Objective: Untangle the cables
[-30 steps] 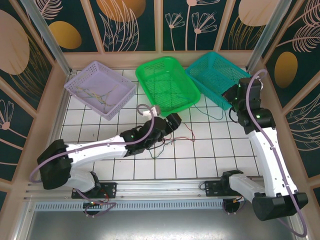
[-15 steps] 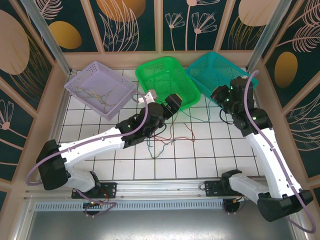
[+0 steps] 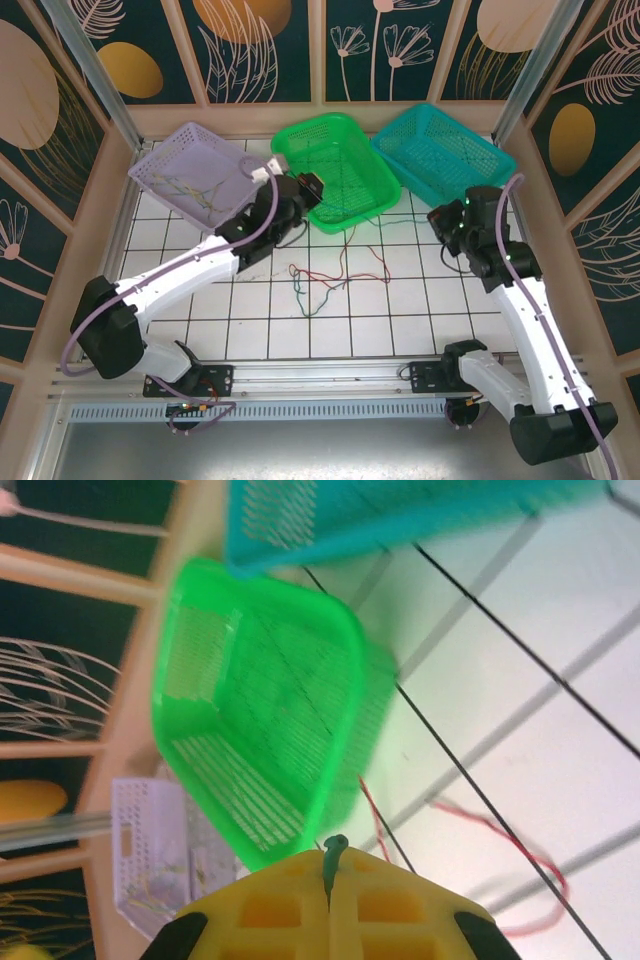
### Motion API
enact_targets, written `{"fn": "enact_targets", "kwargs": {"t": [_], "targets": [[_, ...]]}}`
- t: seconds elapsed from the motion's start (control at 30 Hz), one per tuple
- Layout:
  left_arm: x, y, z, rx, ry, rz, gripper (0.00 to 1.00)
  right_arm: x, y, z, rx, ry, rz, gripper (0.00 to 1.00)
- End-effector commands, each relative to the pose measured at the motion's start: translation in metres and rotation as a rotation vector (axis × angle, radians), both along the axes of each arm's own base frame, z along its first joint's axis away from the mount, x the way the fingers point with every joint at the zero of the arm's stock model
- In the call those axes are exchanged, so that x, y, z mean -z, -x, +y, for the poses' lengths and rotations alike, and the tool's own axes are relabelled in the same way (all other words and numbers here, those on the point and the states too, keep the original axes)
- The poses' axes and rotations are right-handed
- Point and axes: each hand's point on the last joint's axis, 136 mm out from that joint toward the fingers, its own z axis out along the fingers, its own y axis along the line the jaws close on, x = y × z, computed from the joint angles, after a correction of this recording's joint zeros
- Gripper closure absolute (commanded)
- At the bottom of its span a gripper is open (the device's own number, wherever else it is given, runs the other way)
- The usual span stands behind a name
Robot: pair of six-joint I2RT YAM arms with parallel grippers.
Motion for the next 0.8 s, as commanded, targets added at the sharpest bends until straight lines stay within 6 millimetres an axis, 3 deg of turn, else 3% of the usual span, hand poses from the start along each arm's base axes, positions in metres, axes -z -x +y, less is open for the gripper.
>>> {"fn": "enact_targets", "kwargs": {"t": [0.0, 0.1, 0.17, 0.27, 0.3, 0.33, 0.4, 0.5, 0.6, 0.67, 0.7, 0.77], "targets": [[-0.038, -0.020, 0.009, 0.037, -0.053, -0.153, 1.00, 0.053, 0.035, 0.013, 0.024, -0.190, 0.193, 1.00], [-0.045, -0.040, 0.007, 0.063, -0.082, -0.197, 1.00, 0.078, 0.045, 0.021, 0.115, -0.417, 0.211, 1.00], [-0.042, -0.055, 0.003, 0.080, -0.099, -0.198, 1.00, 0.075, 0.040, 0.021, 0.180, -0.527, 0.151, 1.00], [-0.026, -0.078, -0.005, 0.097, -0.124, -0.171, 1.00, 0.058, 0.025, 0.013, 0.251, -0.544, 0.106, 1.00], [-0.020, -0.085, -0.010, 0.117, -0.124, -0.160, 0.88, 0.052, 0.019, 0.011, 0.270, -0.532, 0.109, 1.00], [-0.016, -0.091, -0.014, 0.132, -0.127, -0.149, 0.59, 0.048, 0.014, 0.010, 0.282, -0.527, 0.114, 1.00], [-0.002, -0.102, -0.019, 0.142, -0.164, -0.102, 0.35, 0.040, 0.001, 0.008, 0.312, -0.525, 0.118, 1.00], [0.002, -0.107, -0.017, 0.127, -0.216, -0.061, 0.20, 0.027, -0.024, 0.007, 0.344, -0.521, 0.088, 1.00], [-0.009, -0.101, 0.005, 0.044, -0.255, -0.054, 0.04, 0.024, -0.049, 0.004, 0.354, -0.432, 0.107, 1.00], [-0.007, -0.097, 0.026, -0.030, -0.314, -0.022, 0.02, 0.022, -0.067, 0.002, 0.355, -0.386, 0.096, 1.00], [-0.020, -0.088, 0.041, -0.074, -0.326, -0.024, 0.02, 0.023, -0.074, 0.003, 0.358, -0.370, 0.097, 1.00], [-0.027, -0.075, 0.058, -0.114, -0.338, -0.017, 0.02, 0.024, -0.089, 0.001, 0.369, -0.336, 0.083, 1.00]]}}
